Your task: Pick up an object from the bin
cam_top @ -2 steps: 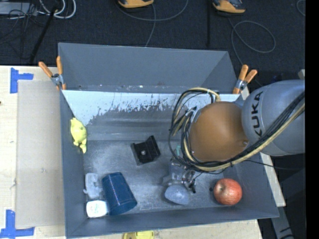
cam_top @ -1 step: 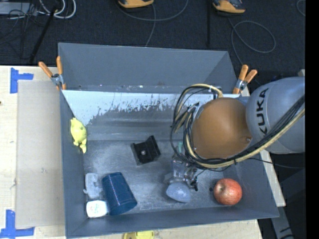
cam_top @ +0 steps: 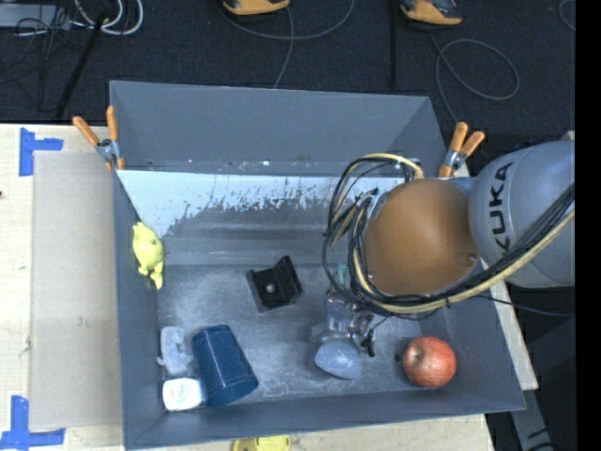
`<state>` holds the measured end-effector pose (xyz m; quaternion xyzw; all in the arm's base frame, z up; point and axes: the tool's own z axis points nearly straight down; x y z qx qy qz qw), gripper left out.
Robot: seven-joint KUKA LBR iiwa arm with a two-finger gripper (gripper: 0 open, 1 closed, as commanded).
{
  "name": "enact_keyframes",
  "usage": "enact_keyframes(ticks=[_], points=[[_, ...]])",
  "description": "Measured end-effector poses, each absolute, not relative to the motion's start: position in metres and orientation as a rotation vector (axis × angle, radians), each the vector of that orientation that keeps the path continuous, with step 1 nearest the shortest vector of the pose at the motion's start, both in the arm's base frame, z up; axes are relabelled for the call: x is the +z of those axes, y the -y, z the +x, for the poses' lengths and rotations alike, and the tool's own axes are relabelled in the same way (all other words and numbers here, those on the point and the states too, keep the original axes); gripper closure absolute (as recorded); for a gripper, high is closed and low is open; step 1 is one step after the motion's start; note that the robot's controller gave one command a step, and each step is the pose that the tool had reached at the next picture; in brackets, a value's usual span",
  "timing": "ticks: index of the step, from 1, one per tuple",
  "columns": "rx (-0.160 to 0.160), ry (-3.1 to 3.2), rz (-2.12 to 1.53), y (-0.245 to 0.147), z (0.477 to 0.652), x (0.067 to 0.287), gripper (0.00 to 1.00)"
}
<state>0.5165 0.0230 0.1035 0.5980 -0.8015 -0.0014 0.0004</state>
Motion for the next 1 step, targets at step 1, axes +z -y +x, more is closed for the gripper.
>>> enact_keyframes(ticks=[1], points=[[-0.003,2.519,1.878,-0.0232,0.5165,0.1153,1.00]])
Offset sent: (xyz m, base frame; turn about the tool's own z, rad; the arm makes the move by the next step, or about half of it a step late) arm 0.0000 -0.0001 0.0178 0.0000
